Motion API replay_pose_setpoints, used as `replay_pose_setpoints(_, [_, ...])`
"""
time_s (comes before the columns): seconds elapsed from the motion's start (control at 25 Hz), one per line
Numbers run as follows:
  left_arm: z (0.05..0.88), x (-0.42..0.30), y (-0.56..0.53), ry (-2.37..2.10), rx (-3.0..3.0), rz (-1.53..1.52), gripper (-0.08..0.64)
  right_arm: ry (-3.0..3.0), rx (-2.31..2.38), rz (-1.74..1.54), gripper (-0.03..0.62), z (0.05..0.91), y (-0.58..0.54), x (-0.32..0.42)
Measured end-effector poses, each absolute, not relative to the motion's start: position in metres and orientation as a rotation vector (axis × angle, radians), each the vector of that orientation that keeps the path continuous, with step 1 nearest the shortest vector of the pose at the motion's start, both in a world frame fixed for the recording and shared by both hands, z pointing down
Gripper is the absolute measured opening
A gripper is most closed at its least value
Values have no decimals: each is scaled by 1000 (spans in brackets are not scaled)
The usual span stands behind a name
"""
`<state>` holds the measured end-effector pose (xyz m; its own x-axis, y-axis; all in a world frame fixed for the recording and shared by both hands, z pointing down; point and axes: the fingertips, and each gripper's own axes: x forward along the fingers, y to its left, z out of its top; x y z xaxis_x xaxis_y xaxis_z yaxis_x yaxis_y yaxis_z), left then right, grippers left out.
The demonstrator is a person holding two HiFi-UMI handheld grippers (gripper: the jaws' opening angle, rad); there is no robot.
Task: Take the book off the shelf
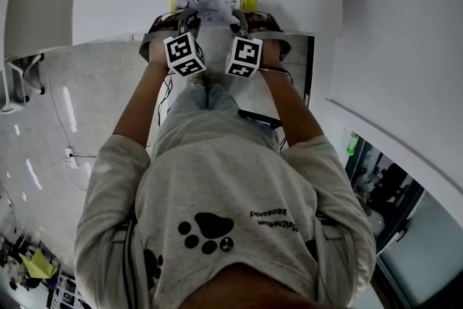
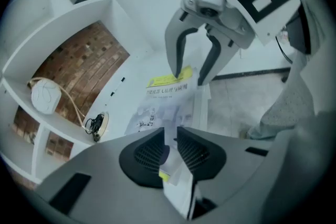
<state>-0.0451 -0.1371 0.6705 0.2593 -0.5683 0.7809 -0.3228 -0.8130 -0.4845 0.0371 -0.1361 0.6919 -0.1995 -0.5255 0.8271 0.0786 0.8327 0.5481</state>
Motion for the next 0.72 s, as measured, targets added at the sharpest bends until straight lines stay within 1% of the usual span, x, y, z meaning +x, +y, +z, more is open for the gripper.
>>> replay_pose_setpoints(0.08, [661, -44, -136, 948, -2424, -1488, 13, -1716, 367, -559, 196, 687, -131, 33])
replay_pose_setpoints(0.24, [650, -45, -130, 1075, -2557, -1416, 11, -1754, 427, -549, 196, 672, -130, 30])
replay_pose_setpoints(0.36, [636, -45, -125, 1231, -2693, -1297, 10, -1769, 485, -567, 195, 652, -128, 28])
replay_pose_setpoints(0.56, [612, -50, -115, 1425, -2790, -1111, 9, -1820, 595, -657, 102, 616, -120, 18])
replay_pose_setpoints(0.72, [585, -49, -107, 1558, -2826, -938, 9, -1885, 707, -680, 59, 580, -111, 13])
